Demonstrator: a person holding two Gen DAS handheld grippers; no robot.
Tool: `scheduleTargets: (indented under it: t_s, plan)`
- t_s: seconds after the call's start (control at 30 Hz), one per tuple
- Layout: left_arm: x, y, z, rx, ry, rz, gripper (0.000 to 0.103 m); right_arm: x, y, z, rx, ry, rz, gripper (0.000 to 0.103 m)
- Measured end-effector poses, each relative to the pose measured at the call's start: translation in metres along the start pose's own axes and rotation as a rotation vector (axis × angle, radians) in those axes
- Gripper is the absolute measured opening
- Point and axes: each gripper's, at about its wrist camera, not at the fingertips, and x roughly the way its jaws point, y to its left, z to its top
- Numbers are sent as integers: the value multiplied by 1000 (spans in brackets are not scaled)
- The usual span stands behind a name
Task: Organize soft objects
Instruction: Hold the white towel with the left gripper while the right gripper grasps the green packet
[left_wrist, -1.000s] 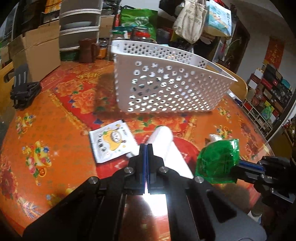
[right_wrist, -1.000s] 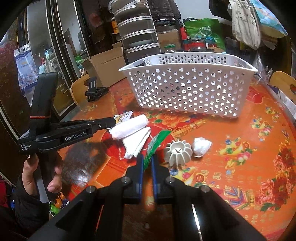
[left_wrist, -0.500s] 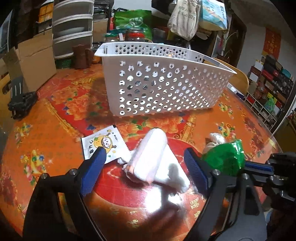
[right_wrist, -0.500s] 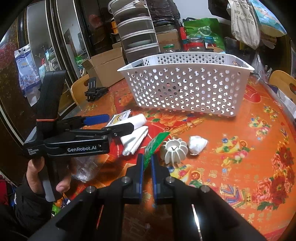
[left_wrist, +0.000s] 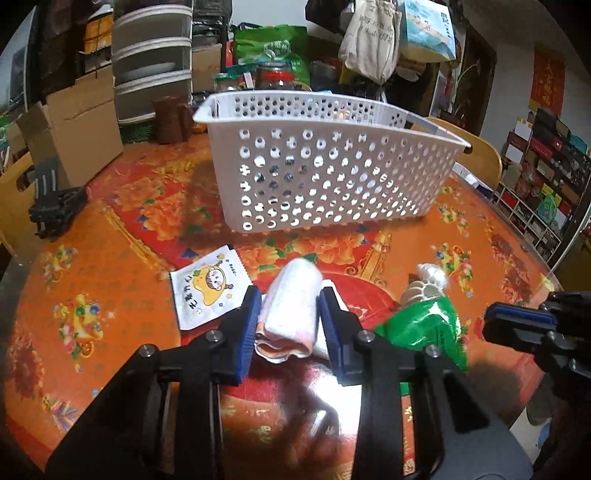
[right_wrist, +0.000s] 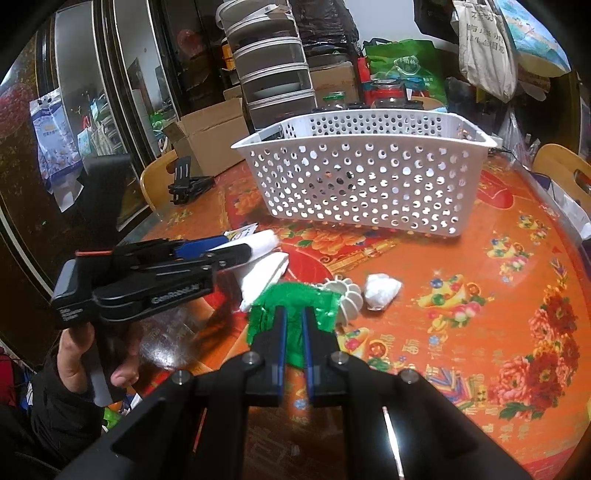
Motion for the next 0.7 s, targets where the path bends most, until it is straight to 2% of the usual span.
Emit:
scheduleTargets:
  t_s: [0.17, 0.3, 0.37, 0.43, 0.47, 0.53, 0.6, 0.7]
  plan:
    - [-13, -4, -2, 6, -14, -1, 29, -1, -7, -1, 18, 3, 17, 7]
    - [-11, -5, -7, 8, -2, -4, 29, 15, -13, -9, 58, 66, 17, 7]
    - [-10, -5, -10, 5, 2, -9, 29, 22, -22, -14, 106, 85, 27, 15]
    - [-10, -4, -12, 3, 5, -15, 29, 24, -24, -16, 126, 86, 27, 34]
    - [-9, -3, -13, 1, 7, -18, 29, 25, -23, -16, 126, 87, 31, 39]
    - [-7, -1, -15, -4, 12, -27, 29, 27, -17, -15, 115, 81, 43, 61]
    - [-5, 0, -16, -10, 15, -32, 29, 30, -12, -13, 106, 82, 63, 66]
    - [-4, 1, -17, -17, 16, -38, 29, 40, -8, -10, 106, 99, 67, 66]
